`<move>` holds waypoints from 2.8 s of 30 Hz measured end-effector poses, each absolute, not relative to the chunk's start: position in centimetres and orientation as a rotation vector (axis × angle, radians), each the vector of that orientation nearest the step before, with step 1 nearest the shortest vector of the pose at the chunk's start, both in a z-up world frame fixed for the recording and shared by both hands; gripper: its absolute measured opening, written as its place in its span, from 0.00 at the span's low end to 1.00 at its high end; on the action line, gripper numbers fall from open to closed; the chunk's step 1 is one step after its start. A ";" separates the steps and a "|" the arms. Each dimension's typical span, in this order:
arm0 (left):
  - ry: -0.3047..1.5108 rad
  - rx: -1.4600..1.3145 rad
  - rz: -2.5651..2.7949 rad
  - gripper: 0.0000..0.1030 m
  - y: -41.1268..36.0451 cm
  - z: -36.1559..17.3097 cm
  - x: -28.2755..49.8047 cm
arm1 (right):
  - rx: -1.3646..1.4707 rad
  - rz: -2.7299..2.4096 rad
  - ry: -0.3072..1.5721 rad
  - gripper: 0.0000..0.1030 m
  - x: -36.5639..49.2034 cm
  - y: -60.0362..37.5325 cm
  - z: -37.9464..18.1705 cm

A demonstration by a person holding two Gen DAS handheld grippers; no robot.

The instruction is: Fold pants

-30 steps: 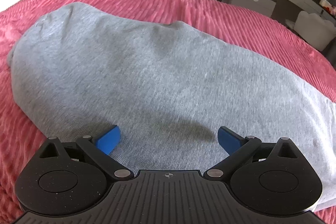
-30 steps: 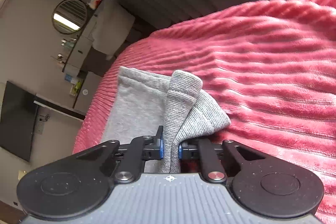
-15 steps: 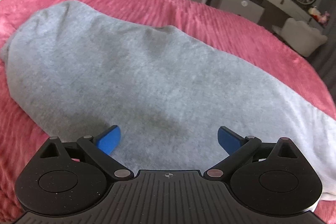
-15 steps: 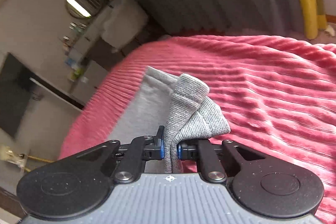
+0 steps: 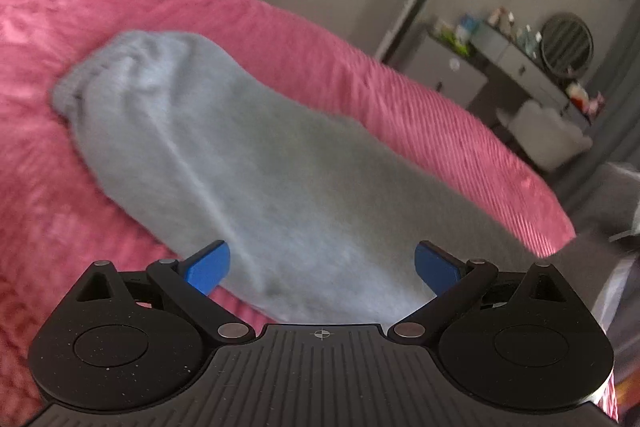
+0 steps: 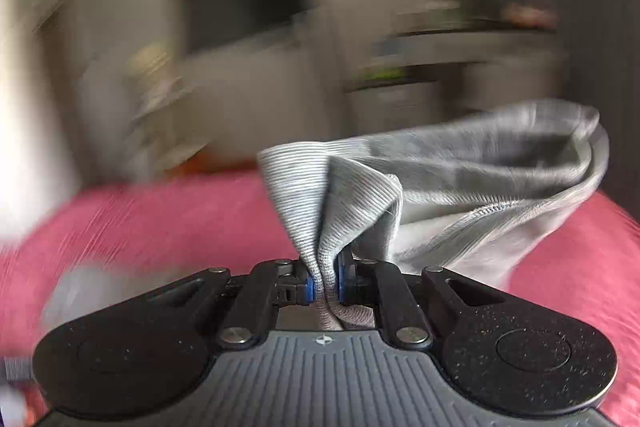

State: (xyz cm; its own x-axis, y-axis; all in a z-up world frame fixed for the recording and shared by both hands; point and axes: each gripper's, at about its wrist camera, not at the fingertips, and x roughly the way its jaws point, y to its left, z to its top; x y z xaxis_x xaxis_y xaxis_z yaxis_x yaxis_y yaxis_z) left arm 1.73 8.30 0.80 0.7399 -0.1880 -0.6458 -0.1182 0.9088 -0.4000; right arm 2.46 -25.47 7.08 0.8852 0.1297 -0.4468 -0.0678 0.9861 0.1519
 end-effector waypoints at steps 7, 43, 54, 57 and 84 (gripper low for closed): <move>0.798 -0.478 0.000 0.98 12.1 -1.0 0.7 | -0.071 0.280 0.807 0.13 5.7 -11.2 -5.9; 0.936 -0.219 -0.204 0.70 -1.9 -4.9 6.9 | 1.111 -0.011 0.536 0.80 -5.2 -30.8 -5.7; 0.938 -0.190 -0.231 0.70 -1.7 -5.0 6.7 | 0.995 -0.273 0.581 0.30 -9.1 -32.9 -4.5; 0.938 -0.206 -0.227 0.64 -1.4 -4.9 6.6 | 0.867 -0.218 0.540 0.53 -9.7 -31.5 -1.4; 0.686 -0.154 -0.184 0.42 -1.7 1.5 7.7 | 0.559 -0.169 0.652 0.16 -4.5 -29.8 -3.7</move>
State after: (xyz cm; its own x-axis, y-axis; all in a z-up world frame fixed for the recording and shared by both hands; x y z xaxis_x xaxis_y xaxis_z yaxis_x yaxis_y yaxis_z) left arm 7.68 -1.68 1.51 0.7586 -0.2191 -0.6137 0.1177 0.9724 -0.2017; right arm -4.52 -29.77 -3.70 0.7871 0.0225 -0.6164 0.3195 0.8399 0.4387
